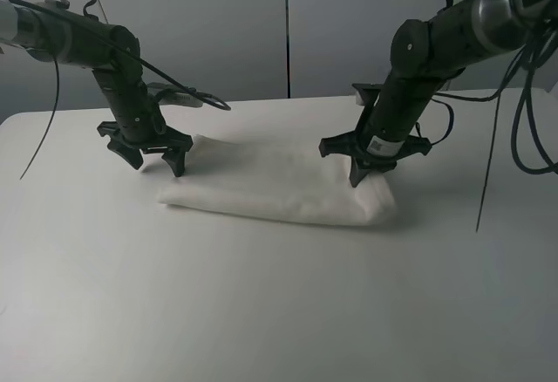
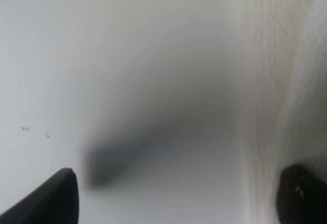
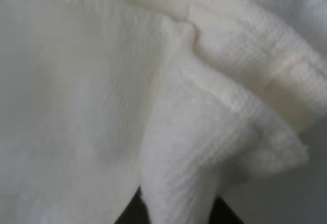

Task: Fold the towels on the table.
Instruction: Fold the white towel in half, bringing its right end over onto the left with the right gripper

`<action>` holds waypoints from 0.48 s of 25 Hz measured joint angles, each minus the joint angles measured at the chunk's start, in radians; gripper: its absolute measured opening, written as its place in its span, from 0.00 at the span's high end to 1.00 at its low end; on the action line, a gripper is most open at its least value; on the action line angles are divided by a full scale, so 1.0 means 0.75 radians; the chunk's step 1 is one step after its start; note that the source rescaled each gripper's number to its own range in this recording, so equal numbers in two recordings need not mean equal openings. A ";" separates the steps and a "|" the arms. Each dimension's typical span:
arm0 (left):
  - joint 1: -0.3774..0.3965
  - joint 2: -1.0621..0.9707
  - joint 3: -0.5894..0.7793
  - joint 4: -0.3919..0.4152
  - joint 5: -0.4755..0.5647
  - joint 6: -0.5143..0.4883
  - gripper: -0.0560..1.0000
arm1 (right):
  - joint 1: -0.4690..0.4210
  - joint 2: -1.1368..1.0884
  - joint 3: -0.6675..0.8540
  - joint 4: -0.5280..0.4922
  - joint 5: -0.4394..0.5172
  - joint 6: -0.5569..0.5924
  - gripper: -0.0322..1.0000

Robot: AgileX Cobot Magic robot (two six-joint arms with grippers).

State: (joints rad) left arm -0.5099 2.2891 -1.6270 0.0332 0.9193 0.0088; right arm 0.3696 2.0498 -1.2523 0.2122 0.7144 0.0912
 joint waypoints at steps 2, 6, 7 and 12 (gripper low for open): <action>0.000 0.000 0.000 0.000 0.000 -0.003 0.01 | 0.000 -0.053 0.000 0.055 0.006 -0.013 0.95; 0.000 0.000 0.000 0.003 0.002 -0.012 0.01 | 0.000 -0.131 0.000 0.228 0.003 -0.086 0.95; 0.000 0.000 0.000 0.003 0.004 -0.012 0.01 | 0.000 -0.142 0.000 0.278 0.000 -0.113 0.95; 0.000 0.000 0.000 0.003 0.004 -0.012 0.01 | 0.001 -0.148 0.000 0.664 0.000 -0.349 0.95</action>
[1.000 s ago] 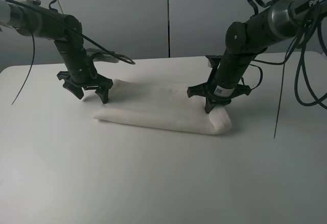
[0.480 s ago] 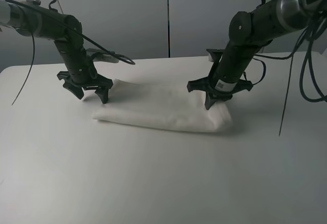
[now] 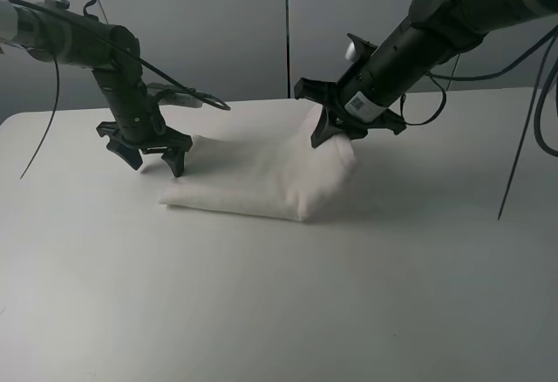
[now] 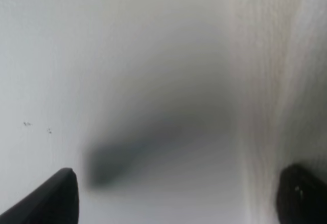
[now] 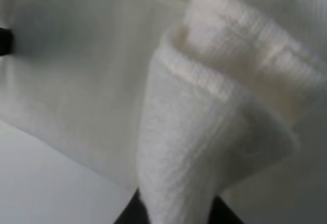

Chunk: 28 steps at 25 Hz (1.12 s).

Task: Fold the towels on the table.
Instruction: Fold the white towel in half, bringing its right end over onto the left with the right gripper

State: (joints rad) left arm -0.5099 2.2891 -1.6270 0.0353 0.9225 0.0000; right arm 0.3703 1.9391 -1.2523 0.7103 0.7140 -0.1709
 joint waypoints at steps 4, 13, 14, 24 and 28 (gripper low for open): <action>0.000 0.000 0.000 -0.003 0.001 0.000 0.01 | 0.048 0.000 0.000 0.220 -0.037 -0.146 0.95; 0.000 0.011 0.000 -0.047 0.007 0.000 0.01 | 0.130 0.000 0.000 0.394 -0.094 -0.277 0.95; 0.000 0.014 -0.002 -0.047 0.007 0.000 0.01 | 0.130 0.000 0.000 0.394 -0.094 -0.281 0.95; -0.064 0.023 -0.018 -0.033 0.015 0.009 0.01 | 0.130 0.000 0.000 0.540 -0.069 -0.359 0.95; -0.058 0.017 -0.021 -0.018 0.015 0.009 0.01 | 0.130 0.000 0.000 0.593 -0.069 -0.372 0.95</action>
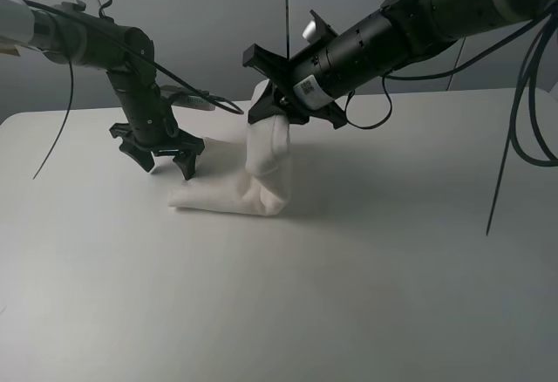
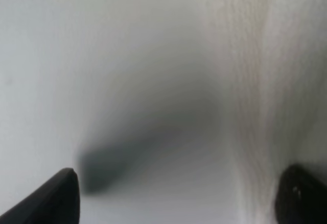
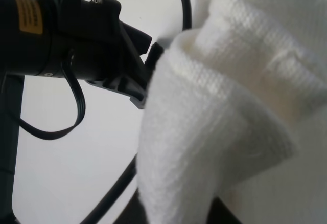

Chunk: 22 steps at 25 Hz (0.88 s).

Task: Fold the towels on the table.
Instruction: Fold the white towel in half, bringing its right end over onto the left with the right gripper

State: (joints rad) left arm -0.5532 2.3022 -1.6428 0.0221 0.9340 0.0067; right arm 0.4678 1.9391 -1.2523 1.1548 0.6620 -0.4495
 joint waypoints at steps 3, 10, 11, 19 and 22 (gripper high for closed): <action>0.019 -0.021 0.000 0.003 0.003 0.003 0.01 | 0.000 0.000 0.000 0.031 0.002 -0.026 0.95; 0.095 -0.122 0.006 0.003 0.015 0.054 0.01 | 0.000 0.000 0.000 0.045 0.000 -0.042 0.95; 0.107 -0.131 0.006 0.003 0.027 0.056 0.01 | 0.000 0.000 0.000 0.045 -0.003 -0.042 0.95; 0.166 -0.141 0.006 0.030 0.072 0.065 0.01 | 0.000 0.000 0.000 0.073 -0.009 -0.057 0.95; 0.166 -0.141 0.006 0.047 0.075 0.068 0.01 | 0.000 0.000 0.000 0.094 -0.013 -0.079 0.95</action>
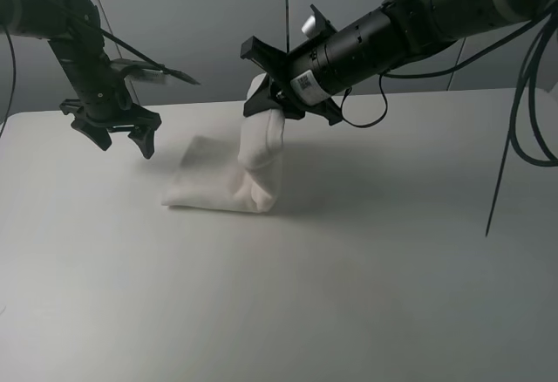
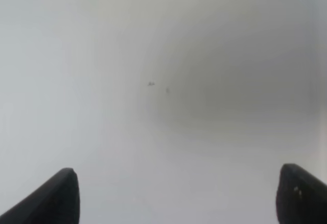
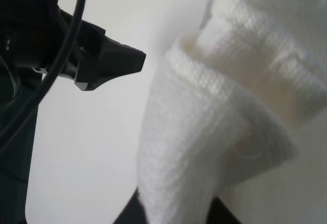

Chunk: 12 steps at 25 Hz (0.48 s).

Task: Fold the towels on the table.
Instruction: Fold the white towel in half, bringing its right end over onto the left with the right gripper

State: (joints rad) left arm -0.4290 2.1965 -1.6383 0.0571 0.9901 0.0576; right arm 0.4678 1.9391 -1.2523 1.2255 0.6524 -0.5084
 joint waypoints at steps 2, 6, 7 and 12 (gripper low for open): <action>0.000 0.000 0.000 0.001 0.000 0.000 0.01 | 0.000 0.000 0.000 0.015 -0.013 -0.002 0.95; 0.000 0.000 0.000 0.010 0.002 0.000 0.01 | 0.000 0.000 0.000 0.079 -0.025 -0.049 0.95; 0.000 0.000 0.000 0.010 0.005 0.000 0.01 | 0.000 0.000 0.002 0.109 -0.027 -0.069 0.95; 0.000 0.000 0.000 0.010 -0.005 0.000 0.01 | 0.000 0.000 0.002 0.206 -0.016 -0.145 0.95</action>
State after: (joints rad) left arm -0.4290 2.1965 -1.6383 0.0649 0.9866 0.0576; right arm 0.4678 1.9391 -1.2509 1.3799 0.6403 -0.6174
